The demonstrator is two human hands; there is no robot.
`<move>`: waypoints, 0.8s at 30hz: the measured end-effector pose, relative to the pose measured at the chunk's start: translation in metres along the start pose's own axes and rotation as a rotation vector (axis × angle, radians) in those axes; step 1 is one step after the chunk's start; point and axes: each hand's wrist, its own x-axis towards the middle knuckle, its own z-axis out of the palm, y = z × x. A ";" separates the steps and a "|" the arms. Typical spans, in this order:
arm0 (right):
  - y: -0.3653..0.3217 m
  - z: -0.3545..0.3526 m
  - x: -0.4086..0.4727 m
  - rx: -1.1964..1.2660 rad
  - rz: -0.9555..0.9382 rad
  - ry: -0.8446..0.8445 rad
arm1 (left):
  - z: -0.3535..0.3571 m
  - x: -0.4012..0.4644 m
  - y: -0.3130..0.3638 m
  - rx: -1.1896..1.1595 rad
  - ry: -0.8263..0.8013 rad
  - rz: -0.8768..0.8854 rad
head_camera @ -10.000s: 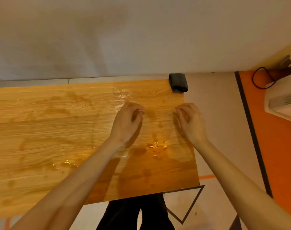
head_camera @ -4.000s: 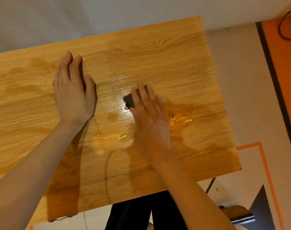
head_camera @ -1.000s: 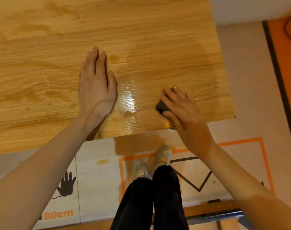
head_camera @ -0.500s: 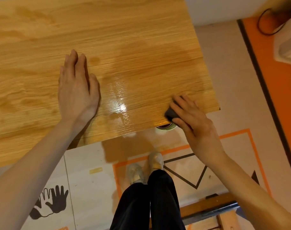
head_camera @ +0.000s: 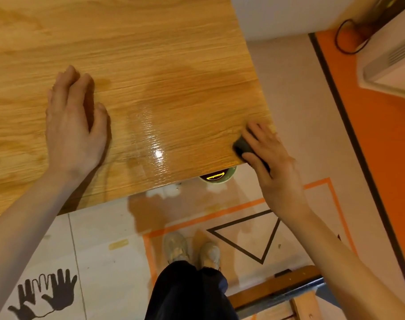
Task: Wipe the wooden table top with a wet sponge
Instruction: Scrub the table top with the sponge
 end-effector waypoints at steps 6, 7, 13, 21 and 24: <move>0.018 -0.003 0.113 0.030 0.051 0.020 | -0.009 -0.046 0.014 -0.002 -0.071 0.065; 0.019 -0.003 0.124 0.044 0.050 0.030 | -0.008 -0.054 0.014 0.010 -0.075 0.064; 0.026 -0.014 0.026 0.018 0.026 0.071 | -0.003 -0.064 0.018 0.048 -0.068 0.045; 0.017 0.012 -0.011 0.097 0.028 0.281 | -0.003 -0.063 0.018 0.085 -0.043 0.027; -0.020 0.053 -0.026 0.143 -0.018 0.317 | -0.002 -0.063 0.016 0.082 -0.050 0.038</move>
